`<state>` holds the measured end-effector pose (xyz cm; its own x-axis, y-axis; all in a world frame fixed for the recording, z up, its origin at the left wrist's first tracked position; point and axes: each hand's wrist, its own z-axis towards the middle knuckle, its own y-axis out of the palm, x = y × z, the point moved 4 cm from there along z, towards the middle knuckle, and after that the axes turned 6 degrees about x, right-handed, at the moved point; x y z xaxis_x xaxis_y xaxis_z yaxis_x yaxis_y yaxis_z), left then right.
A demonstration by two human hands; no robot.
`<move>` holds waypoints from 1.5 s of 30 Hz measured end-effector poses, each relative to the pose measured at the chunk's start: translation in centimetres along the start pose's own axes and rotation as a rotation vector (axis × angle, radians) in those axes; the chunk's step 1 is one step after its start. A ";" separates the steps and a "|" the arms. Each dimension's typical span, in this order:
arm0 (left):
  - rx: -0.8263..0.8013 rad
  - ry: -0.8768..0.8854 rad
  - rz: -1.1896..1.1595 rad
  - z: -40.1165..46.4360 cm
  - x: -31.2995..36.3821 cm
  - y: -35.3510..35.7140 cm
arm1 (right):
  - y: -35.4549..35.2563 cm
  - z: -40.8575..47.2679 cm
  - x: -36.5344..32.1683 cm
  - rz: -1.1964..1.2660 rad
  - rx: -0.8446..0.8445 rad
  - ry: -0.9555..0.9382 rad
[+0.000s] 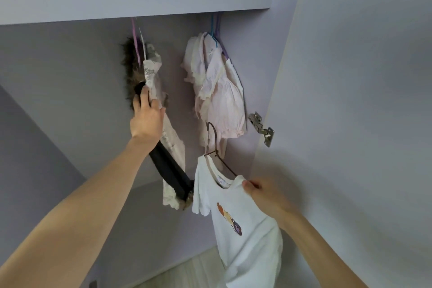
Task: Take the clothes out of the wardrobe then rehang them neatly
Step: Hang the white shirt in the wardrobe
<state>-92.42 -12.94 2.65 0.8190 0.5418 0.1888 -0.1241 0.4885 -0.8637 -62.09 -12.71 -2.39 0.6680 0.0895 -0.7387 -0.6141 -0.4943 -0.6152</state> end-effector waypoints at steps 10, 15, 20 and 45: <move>0.104 -0.202 -0.377 0.6 -4.4 -3.1 | 2.3 4.8 -8.4 0.270 0.221 -0.207; 0.039 -0.285 -0.422 1.5 -4.9 -2.4 | 1.8 8.9 -12.1 0.336 0.290 -0.261; 0.093 -0.321 -0.475 2.1 -5.2 -1.7 | 0.2 13.6 -14.9 0.443 0.344 -0.278; 0.014 -0.546 -0.760 3.9 -1.3 2.3 | -5.3 26.3 -20.0 0.076 0.542 -0.370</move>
<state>-95.98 -9.87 2.21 0.3068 0.3183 0.8970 0.3272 0.8498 -0.4134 -83.25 10.81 8.39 0.4853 0.4100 -0.7722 -0.8432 -0.0141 -0.5374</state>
